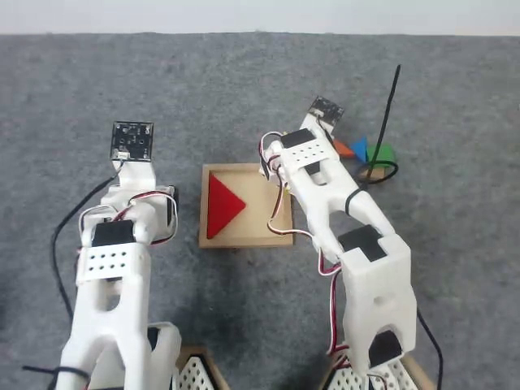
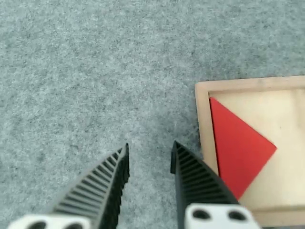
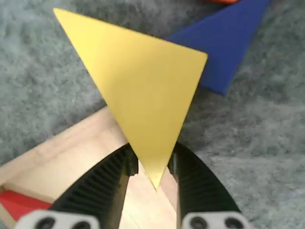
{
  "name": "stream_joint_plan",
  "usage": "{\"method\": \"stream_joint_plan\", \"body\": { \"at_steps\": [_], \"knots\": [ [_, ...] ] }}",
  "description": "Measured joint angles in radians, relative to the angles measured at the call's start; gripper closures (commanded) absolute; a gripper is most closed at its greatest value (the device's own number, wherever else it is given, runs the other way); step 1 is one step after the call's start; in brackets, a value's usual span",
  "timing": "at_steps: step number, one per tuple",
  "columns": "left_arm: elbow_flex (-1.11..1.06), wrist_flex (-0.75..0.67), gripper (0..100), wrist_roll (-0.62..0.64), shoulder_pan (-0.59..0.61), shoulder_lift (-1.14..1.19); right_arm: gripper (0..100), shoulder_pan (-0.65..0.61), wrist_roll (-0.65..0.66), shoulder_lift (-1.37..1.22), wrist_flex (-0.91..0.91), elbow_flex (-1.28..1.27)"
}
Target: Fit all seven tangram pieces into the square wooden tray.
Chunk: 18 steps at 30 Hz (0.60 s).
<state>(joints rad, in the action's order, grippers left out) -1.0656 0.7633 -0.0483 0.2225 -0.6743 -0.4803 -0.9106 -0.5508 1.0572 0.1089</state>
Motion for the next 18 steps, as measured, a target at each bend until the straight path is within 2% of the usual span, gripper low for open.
{"method": "stream_joint_plan", "body": {
  "at_steps": [6,13,18],
  "knots": [
    [0.000,0.000,86,0.000,0.000,0.000,92.7,-0.040,0.006,0.008,-0.011,0.002],
    [0.000,0.000,86,0.000,0.000,0.000,75.3,-0.078,0.166,0.064,-0.021,0.003],
    [0.000,0.000,86,0.000,0.000,0.000,72.4,-0.028,0.256,0.064,-0.032,0.003]
  ]
}}
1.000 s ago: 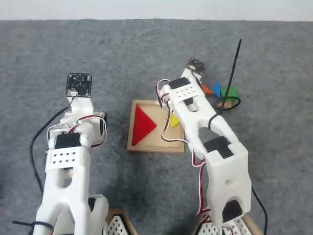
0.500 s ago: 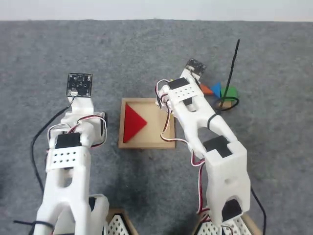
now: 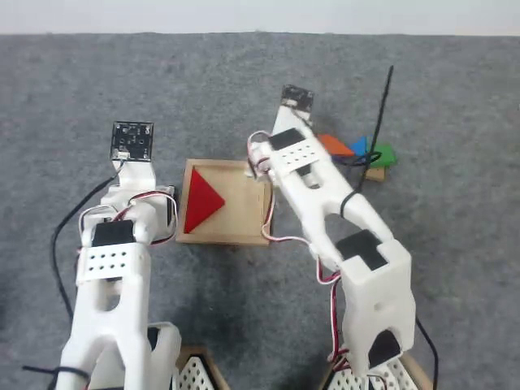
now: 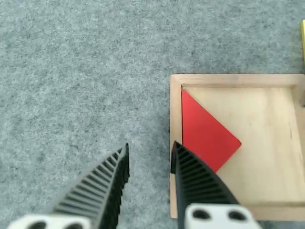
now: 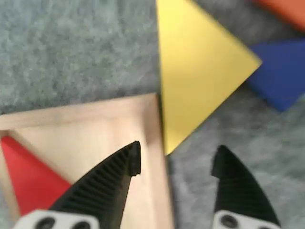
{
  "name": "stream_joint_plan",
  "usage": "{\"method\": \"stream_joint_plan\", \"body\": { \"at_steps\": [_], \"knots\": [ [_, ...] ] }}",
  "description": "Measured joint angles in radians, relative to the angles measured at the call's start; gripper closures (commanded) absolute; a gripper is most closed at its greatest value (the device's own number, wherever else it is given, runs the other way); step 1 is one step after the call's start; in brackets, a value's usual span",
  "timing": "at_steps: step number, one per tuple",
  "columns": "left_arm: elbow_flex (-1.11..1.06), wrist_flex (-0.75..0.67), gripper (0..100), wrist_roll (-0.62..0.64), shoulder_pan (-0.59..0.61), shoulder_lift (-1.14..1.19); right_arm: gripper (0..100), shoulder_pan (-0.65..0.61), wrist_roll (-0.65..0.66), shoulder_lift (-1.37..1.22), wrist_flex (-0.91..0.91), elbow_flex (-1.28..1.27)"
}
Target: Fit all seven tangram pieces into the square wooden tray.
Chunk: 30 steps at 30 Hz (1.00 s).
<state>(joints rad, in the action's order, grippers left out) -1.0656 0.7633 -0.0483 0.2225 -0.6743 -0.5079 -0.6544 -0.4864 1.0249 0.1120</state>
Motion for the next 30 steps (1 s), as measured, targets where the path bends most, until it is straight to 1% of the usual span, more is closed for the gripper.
{"method": "stream_joint_plan", "body": {
  "at_steps": [7,10,13,17,20,23,30],
  "knots": [
    [0.000,0.000,86,0.000,0.000,0.000,72.4,0.104,0.212,0.000,-0.054,0.000],
    [0.000,0.000,86,0.000,0.000,0.000,72.4,0.147,0.244,0.000,-0.120,0.000],
    [-0.005,-0.029,86,0.000,0.000,0.000,72.4,0.180,0.270,0.000,-0.163,0.000],
    [-0.031,-0.069,86,0.000,0.000,0.003,72.4,0.150,0.353,-0.002,-0.170,0.023],
    [-0.031,-0.074,86,0.000,0.000,0.005,72.4,0.106,0.370,-0.029,-0.172,0.083],
    [-0.031,-0.077,86,0.000,0.000,0.005,72.4,0.092,0.376,-0.115,-0.167,0.166],
    [-0.031,-0.077,86,0.000,0.000,0.005,72.4,0.100,0.381,-0.345,0.002,0.433]
  ]
}}
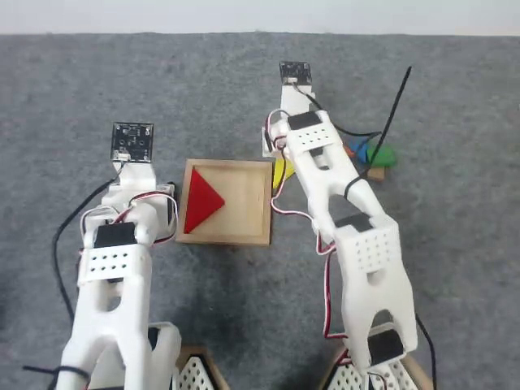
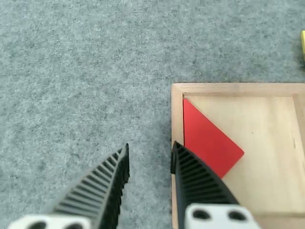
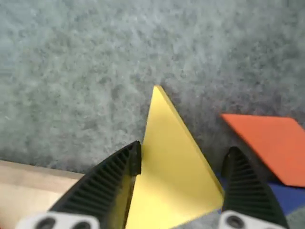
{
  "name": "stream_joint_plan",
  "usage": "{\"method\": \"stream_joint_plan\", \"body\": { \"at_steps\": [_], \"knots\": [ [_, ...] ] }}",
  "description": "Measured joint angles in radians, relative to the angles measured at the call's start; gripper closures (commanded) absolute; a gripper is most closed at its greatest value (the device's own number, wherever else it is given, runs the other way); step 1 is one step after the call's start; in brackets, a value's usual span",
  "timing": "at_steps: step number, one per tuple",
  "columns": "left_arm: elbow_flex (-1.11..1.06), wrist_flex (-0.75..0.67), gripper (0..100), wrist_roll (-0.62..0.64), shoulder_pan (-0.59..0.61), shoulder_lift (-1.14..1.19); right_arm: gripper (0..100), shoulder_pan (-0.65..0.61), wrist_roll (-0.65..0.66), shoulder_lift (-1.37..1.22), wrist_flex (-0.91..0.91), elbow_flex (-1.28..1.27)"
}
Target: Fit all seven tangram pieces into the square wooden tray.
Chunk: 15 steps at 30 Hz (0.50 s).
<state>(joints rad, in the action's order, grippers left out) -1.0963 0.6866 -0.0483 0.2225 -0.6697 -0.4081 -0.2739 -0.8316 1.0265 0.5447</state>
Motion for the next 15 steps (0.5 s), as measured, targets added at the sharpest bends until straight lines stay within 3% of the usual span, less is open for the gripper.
{"method": "stream_joint_plan", "body": {
  "at_steps": [5,11,15],
  "knots": [
    [0.000,0.000,86,0.000,0.000,0.000,73.0,0.000,0.002,-0.095,0.158,0.181],
    [0.000,0.000,86,0.000,0.000,0.000,90.8,0.011,0.002,-0.170,0.285,0.330],
    [0.000,0.000,86,0.000,0.000,0.000,92.7,0.021,0.002,-0.187,0.344,0.384]
  ]
}}
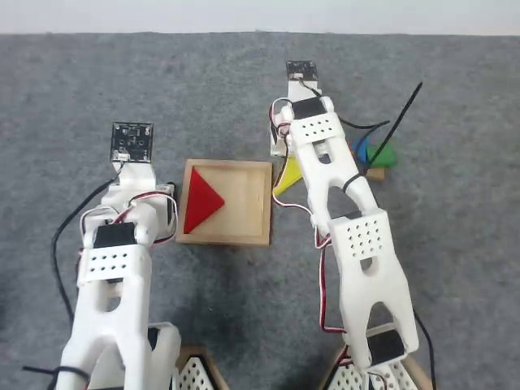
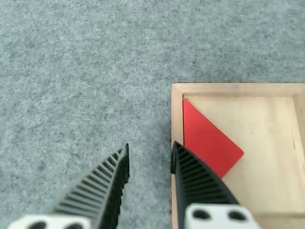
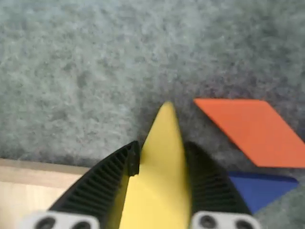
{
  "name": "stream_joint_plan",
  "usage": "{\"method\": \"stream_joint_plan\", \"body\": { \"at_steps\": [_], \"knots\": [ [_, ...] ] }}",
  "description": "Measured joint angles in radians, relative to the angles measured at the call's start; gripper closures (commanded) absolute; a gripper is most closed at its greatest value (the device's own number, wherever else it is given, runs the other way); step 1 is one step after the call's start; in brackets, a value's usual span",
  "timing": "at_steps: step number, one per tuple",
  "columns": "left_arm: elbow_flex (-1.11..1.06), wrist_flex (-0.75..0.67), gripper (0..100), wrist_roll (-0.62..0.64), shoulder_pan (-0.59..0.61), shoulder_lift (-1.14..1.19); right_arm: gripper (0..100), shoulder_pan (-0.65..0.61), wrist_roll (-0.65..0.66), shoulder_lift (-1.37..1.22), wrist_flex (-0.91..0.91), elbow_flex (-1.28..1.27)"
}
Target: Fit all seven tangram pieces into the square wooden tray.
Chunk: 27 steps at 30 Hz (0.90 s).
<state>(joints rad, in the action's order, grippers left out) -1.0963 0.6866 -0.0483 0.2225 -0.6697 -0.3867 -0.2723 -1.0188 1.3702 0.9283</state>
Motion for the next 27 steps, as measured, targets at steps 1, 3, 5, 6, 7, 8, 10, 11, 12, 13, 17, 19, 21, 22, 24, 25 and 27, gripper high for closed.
{"method": "stream_joint_plan", "body": {
  "at_steps": [1,3,5,6,7,8,10,11,12,13,17,19,21,22,24,25,27],
  "knots": [
    [0.000,0.000,86,0.000,0.000,0.000,92.9,-0.003,0.000,0.000,0.017,0.009],
    [0.000,0.000,86,0.000,0.000,0.000,94.7,-0.006,0.000,0.000,0.054,0.032],
    [0.000,0.000,86,0.000,0.000,0.000,96.3,-0.003,0.000,-0.002,0.092,0.072],
    [0.000,0.000,86,0.000,0.000,0.000,97.2,-0.002,0.000,-0.002,0.112,0.095],
    [0.000,0.000,86,0.000,0.000,0.000,98.3,0.000,0.000,-0.002,0.135,0.120],
    [0.000,0.000,86,0.000,0.000,0.000,99.4,0.000,0.000,-0.002,0.158,0.147],
    [0.000,0.000,86,0.000,0.000,0.000,99.2,0.000,0.011,-0.008,0.198,0.196],
    [0.000,0.000,86,0.000,0.000,0.000,99.2,0.000,0.017,-0.012,0.219,0.216],
    [0.000,0.000,86,0.000,0.000,0.000,99.2,0.000,0.017,-0.014,0.244,0.230],
    [0.000,0.000,86,0.000,0.000,0.000,99.2,0.000,0.012,-0.014,0.265,0.238],
    [0.000,0.000,86,0.000,0.000,0.000,99.2,0.000,-0.140,-0.014,0.345,0.321],
    [0.000,0.000,86,0.000,0.000,0.000,99.0,-0.005,-0.216,-0.014,0.361,0.385],
    [0.000,0.000,86,0.000,0.002,0.000,98.9,-0.035,-0.281,-0.014,0.362,0.431],
    [0.000,0.000,86,0.000,0.012,0.000,98.7,-0.061,-0.308,-0.020,0.362,0.446],
    [0.005,0.002,86,0.000,0.068,0.000,97.7,-0.124,-0.351,-0.043,0.361,0.473],
    [0.025,0.015,86,0.000,0.109,0.000,97.0,-0.158,-0.365,-0.058,0.342,0.479],
    [0.086,0.064,86,0.000,0.204,0.000,96.0,-0.218,-0.377,-0.100,0.296,0.491]
  ]
}}
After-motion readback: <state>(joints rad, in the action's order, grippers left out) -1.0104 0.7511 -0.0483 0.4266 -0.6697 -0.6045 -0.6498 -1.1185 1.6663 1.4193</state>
